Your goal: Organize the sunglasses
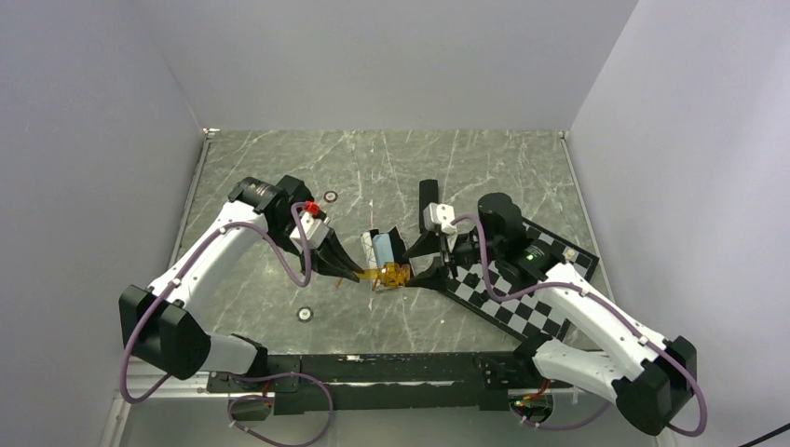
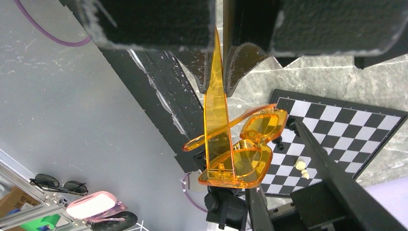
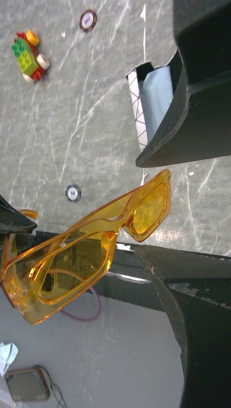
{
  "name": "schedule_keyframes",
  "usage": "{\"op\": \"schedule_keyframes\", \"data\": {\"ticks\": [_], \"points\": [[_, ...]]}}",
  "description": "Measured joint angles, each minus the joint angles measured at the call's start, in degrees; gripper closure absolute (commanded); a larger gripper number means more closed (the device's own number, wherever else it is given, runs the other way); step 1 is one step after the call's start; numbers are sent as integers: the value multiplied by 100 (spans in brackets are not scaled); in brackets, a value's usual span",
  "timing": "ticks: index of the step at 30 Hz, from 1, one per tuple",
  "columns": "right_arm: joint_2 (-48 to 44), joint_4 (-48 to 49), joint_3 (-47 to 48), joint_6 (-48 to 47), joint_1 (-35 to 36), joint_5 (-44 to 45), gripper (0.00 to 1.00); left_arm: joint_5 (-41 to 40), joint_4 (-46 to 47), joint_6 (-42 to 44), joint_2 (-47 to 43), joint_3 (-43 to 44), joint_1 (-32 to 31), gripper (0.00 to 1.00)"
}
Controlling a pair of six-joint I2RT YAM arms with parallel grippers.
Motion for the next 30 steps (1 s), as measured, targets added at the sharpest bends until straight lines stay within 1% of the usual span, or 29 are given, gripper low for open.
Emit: {"op": "schedule_keyframes", "data": {"ticks": [6,8,11,13,16,17,19,20,21,22,23,28,30], "points": [[417,168,96,20,66,-470,36,4,-297,271,-2,81,-57,100],[507,350,98,96,160,-522,38,13,-350,282,13,120,-57,100],[597,688,96,315,278,-557,57,42,-382,271,114,280,-57,100],[629,1016,83,551,332,-553,68,81,-389,260,190,378,-57,99],[629,1606,-48,1016,358,-599,81,155,-404,254,289,468,-42,87],[627,1825,-116,1189,365,-623,84,170,-402,240,339,498,-33,75],[627,2291,-251,1576,437,-684,94,166,-372,205,437,553,-4,63],[627,2507,-306,1775,476,-667,100,212,-310,168,520,601,11,52],[627,2916,-424,2127,527,-595,100,273,-260,162,595,647,11,12],[629,3049,-472,2245,546,-549,100,326,-199,142,667,704,7,2],[634,3294,-555,2459,549,-428,100,363,-179,153,704,734,4,1],[820,4489,-955,3467,450,446,100,470,-282,4,791,820,-2,1],[905,4900,-1097,3777,442,669,100,481,-295,-4,791,824,24,1]]}}
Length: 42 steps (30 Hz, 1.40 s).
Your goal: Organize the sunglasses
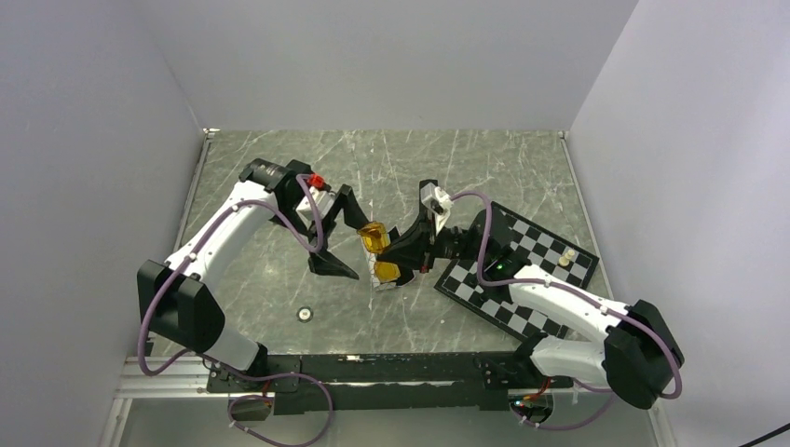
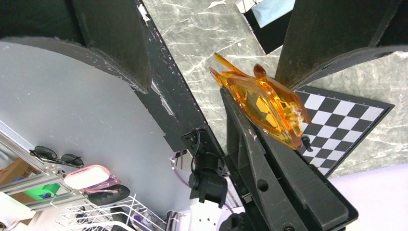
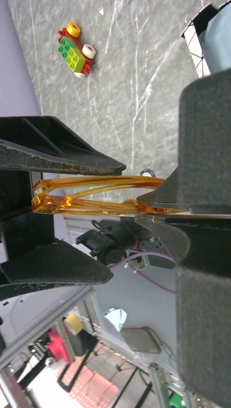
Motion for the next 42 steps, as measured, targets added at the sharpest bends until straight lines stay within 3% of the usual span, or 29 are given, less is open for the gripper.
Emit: {"op": "schedule_keyframes", "data": {"ticks": [7,16,21,26,31,36,39,40,41,42], "points": [[-31,361,-103,350,9,730,100,31,-90,-267,214,201,426,1],[-1143,-1285,96,-710,-17,1620,100,48,-50,-1392,1742,2492,1784,1],[-1580,-1722,125,-1211,-17,1886,100,66,-39,-131,1462,2881,1755,1],[-1746,-1843,94,-1412,-17,2004,100,133,-103,1565,437,2144,1777,1],[-1919,-1917,46,-1598,-17,2065,100,192,-17,2205,-184,925,1808,1],[-1897,-2017,46,-1670,-17,2175,100,192,1646,2393,35,345,1862,1],[-1858,-2083,46,-1685,-17,2275,100,-234,4044,2129,37,-216,1716,1],[-1851,-2131,46,-1687,-17,2310,100,-850,5090,1624,-4,-540,1545,1],[-1851,-2208,48,-1690,-17,2321,100,-2024,6378,892,-20,-942,1193,1],[-1851,-2256,48,-1692,-17,2328,100,-2804,7062,509,26,-1139,903,1]]}}
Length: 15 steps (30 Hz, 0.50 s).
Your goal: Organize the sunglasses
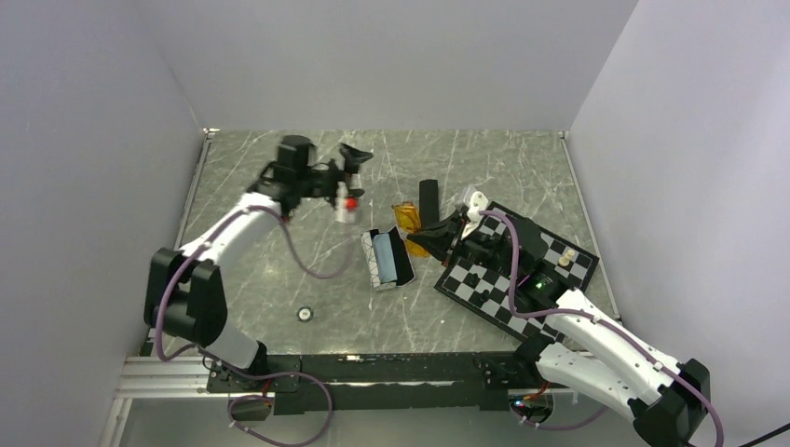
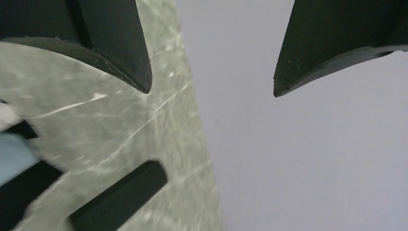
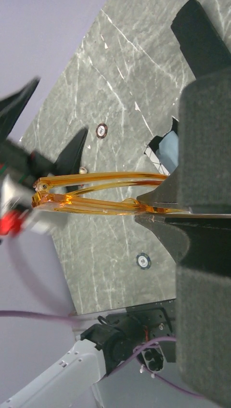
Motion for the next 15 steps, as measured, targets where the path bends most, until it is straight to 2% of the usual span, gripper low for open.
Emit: {"op": "schedule_keyframes", "data": {"ticks": [2,3,4,6,11,13,15], "points": [[-9,-44,0,0,0,20,100,-1569,1283,-778,181,-289,-599,1],[-24,-44,-2,2,0,39,100,-2264,1808,-1460,297,-332,-859,1],[-50,-35,-2,4,0,52,100,-2680,2083,-2022,361,-304,-979,1],[-105,-13,-7,11,0,118,100,-3252,2050,-3429,442,155,-990,1],[-151,0,-33,289,0,579,100,-3388,1620,-6559,514,1985,-682,1],[-140,-20,-33,540,0,846,100,-3084,1744,-7676,313,2192,-601,1],[-98,-59,-28,833,0,1051,100,-2896,2079,-8699,-68,1816,-570,1]]}}
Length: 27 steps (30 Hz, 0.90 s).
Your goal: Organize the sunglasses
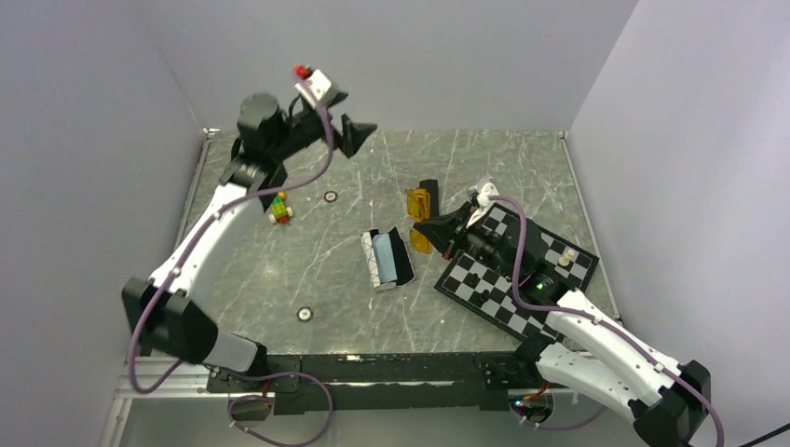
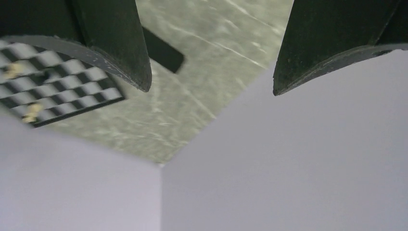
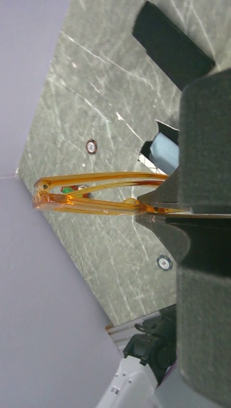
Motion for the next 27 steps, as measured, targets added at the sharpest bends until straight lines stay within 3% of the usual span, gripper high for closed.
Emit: {"op": "schedule_keyframes", "data": {"ticks": [5,8,15,21,27], "points": [[396,-476,225,625,-7,223,100,39,1499,-2164,-1405,-2758,118,1],[691,-789,391,870,-7,234,100,-7,1567,-2780,-1727,-3853,179,1],[1469,-966,415,1255,-7,-157,100,-306,874,-3552,-2221,-4811,431,1],[2524,-796,466,1576,-4,-769,100,-304,1784,-4669,-2861,-6203,1045,1],[3335,-319,533,2046,-4,-1178,100,129,2573,-5300,-2566,-6802,1362,1]]}}
